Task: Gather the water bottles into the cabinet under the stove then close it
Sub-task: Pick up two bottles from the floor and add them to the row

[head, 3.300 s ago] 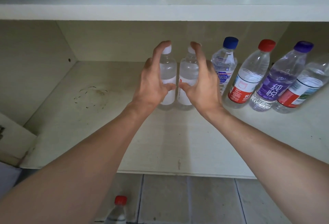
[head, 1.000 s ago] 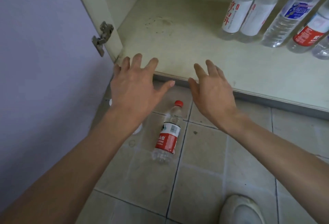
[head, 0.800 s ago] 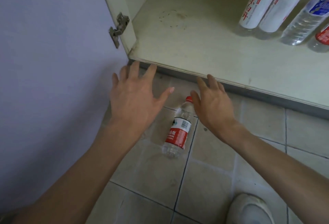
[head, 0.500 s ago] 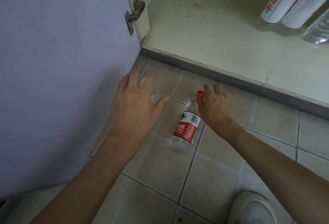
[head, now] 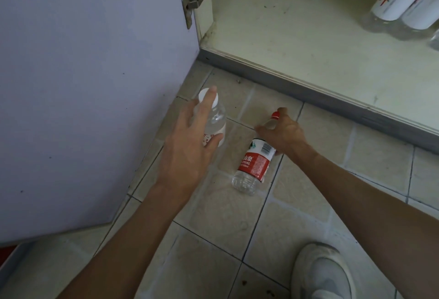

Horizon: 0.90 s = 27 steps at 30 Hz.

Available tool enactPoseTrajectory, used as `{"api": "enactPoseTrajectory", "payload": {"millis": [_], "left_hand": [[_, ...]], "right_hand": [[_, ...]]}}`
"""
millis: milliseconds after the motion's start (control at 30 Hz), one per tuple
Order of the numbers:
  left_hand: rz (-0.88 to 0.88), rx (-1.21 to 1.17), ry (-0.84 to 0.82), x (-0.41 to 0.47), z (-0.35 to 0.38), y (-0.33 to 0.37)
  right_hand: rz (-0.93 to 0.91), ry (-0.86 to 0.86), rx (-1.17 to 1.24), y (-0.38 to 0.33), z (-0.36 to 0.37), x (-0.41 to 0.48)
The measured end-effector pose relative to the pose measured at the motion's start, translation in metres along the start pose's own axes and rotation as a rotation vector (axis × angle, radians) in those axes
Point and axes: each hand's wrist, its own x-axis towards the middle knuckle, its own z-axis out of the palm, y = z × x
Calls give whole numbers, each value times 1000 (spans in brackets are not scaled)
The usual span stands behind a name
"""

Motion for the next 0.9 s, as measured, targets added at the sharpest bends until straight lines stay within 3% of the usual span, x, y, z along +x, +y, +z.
{"api": "enactPoseTrajectory", "payload": {"millis": [667, 900], "left_hand": [[73, -191, 21, 25, 28, -17], [27, -176, 33, 28, 29, -10]], "right_hand": [[65, -32, 214, 6, 1, 11], [-117, 81, 289, 8, 3, -4]]}}
